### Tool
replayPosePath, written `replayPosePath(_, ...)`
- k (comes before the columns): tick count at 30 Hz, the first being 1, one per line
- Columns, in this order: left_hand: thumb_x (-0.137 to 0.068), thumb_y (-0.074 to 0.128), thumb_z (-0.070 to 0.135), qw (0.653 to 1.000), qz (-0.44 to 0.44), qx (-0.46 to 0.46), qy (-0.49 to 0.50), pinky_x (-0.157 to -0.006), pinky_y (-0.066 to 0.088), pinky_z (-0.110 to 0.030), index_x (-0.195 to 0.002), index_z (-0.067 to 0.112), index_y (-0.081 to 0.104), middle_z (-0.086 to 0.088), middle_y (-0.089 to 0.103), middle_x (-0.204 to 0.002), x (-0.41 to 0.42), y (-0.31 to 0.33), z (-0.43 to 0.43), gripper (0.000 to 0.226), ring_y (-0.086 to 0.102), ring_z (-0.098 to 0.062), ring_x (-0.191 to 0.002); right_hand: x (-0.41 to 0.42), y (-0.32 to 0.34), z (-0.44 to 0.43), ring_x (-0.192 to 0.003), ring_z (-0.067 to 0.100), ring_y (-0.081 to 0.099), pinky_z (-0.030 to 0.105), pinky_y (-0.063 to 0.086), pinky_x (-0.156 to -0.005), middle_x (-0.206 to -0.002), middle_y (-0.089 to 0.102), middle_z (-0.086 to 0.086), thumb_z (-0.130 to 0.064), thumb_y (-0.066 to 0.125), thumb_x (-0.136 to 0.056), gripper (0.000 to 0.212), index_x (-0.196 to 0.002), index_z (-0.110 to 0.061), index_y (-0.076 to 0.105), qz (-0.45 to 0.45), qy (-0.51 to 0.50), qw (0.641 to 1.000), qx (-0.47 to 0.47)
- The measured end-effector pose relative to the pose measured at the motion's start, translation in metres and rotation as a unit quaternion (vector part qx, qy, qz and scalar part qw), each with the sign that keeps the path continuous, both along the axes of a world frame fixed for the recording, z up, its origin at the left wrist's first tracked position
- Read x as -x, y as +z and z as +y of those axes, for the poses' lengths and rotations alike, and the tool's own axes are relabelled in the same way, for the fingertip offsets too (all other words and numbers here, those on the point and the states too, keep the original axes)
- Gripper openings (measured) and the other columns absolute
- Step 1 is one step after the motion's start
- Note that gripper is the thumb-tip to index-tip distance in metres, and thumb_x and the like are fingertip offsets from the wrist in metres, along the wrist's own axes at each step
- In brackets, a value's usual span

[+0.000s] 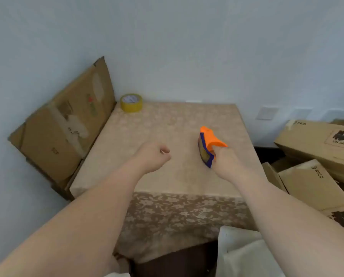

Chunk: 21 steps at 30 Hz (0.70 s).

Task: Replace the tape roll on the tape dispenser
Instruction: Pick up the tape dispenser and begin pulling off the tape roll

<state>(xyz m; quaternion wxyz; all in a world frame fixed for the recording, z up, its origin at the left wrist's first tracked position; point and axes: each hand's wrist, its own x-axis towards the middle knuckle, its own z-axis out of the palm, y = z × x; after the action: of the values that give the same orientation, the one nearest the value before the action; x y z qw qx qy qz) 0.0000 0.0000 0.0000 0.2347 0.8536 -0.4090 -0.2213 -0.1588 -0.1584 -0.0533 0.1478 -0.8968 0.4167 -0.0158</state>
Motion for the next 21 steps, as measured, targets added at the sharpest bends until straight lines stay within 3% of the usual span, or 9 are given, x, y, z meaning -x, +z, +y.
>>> replayPosePath(3, -0.084, 0.058, 0.028, 0.999, 0.040, -0.006, 0.007, -0.086, 0.043, -0.023, -0.115, 0.014, 0.065, -0.009, 0.067, -0.117, 0.000, -0.015, -0.002, 0.034, 0.062, -0.021, -0.105, -0.001, -0.013, -0.005, -0.107, 0.039, 0.056, 0.040, 0.050, -0.086, -0.120, 0.060, 0.020, -0.012, 0.046, -0.084, 0.044, -0.128, -0.012, 0.051, 0.034, 0.006, 0.999, 0.022)
replayPosePath(8, -0.084, 0.057, 0.028, 0.996, 0.090, -0.005, 0.010, -0.075, 0.046, -0.026, -0.113, 0.015, 0.066, -0.011, 0.068, -0.111, 0.006, -0.035, -0.008, 0.032, 0.063, -0.021, -0.090, -0.001, -0.017, 0.001, -0.108, 0.035, 0.058, 0.033, 0.046, -0.085, -0.120, 0.060, 0.017, -0.017, 0.047, -0.093, 0.036, -0.128, -0.009, 0.053, 0.032, -0.020, 0.998, -0.054)
replayPosePath(9, -0.084, 0.057, 0.027, 0.995, 0.102, -0.002, 0.008, -0.075, 0.046, -0.026, -0.113, 0.015, 0.066, -0.011, 0.067, -0.112, 0.008, -0.037, -0.010, 0.032, 0.063, -0.022, -0.093, -0.001, -0.017, 0.002, -0.104, 0.034, 0.058, 0.030, 0.045, -0.080, -0.113, 0.061, 0.016, -0.017, 0.048, -0.093, 0.031, -0.122, -0.008, 0.056, 0.010, -0.011, 0.998, -0.063)
replayPosePath(11, -0.084, 0.058, 0.027, 0.993, 0.120, 0.000, 0.004, -0.079, 0.045, -0.026, -0.113, 0.014, 0.065, -0.011, 0.067, -0.113, 0.014, -0.041, -0.012, 0.033, 0.063, -0.024, -0.101, 0.001, -0.012, 0.008, -0.085, 0.031, 0.057, 0.028, 0.036, -0.064, -0.081, 0.057, 0.008, -0.016, 0.051, -0.092, 0.010, -0.088, -0.012, 0.060, -0.059, -0.005, 0.996, -0.062)
replayPosePath(13, -0.084, 0.058, 0.027, 0.989, 0.147, 0.015, 0.008, -0.083, 0.044, -0.028, -0.115, 0.015, 0.064, -0.010, 0.066, -0.114, 0.020, -0.039, -0.013, 0.034, 0.062, -0.023, -0.103, -0.001, -0.003, 0.017, -0.071, 0.026, 0.047, 0.033, 0.030, -0.054, -0.063, 0.044, 0.001, -0.018, 0.054, -0.090, 0.026, -0.065, -0.015, 0.047, -0.153, -0.046, 0.983, -0.087)
replayPosePath(15, -0.083, 0.059, 0.031, 0.981, 0.188, 0.049, 0.015, -0.083, 0.045, -0.029, -0.116, 0.019, 0.063, -0.006, 0.066, -0.112, 0.027, -0.034, -0.016, 0.035, 0.061, -0.018, -0.100, -0.005, 0.011, 0.022, -0.073, 0.024, 0.051, 0.035, 0.045, -0.063, -0.071, 0.055, 0.006, -0.024, 0.056, -0.089, 0.022, -0.076, -0.006, 0.059, -0.290, -0.129, 0.923, -0.220)
replayPosePath(18, -0.084, 0.061, 0.030, 0.965, 0.232, 0.123, 0.027, -0.076, 0.047, -0.023, -0.112, 0.019, 0.065, 0.003, 0.066, -0.097, 0.040, -0.020, -0.019, 0.031, 0.059, -0.008, -0.086, -0.007, 0.027, 0.034, -0.089, 0.026, 0.062, 0.052, 0.052, -0.088, -0.098, 0.065, 0.010, -0.026, 0.055, -0.093, 0.014, -0.093, -0.013, 0.061, -0.394, -0.186, 0.771, -0.463)
replayPosePath(21, -0.082, 0.064, 0.020, 0.949, 0.243, 0.193, 0.049, -0.065, 0.048, -0.023, -0.093, 0.014, 0.067, 0.003, 0.062, -0.074, 0.048, -0.008, -0.018, 0.012, 0.057, -0.011, -0.066, -0.006, 0.033, 0.045, -0.091, 0.030, 0.066, 0.054, 0.052, -0.086, -0.105, 0.067, 0.012, -0.029, 0.053, -0.094, 0.018, -0.103, -0.015, 0.059, -0.421, -0.186, 0.704, -0.541)
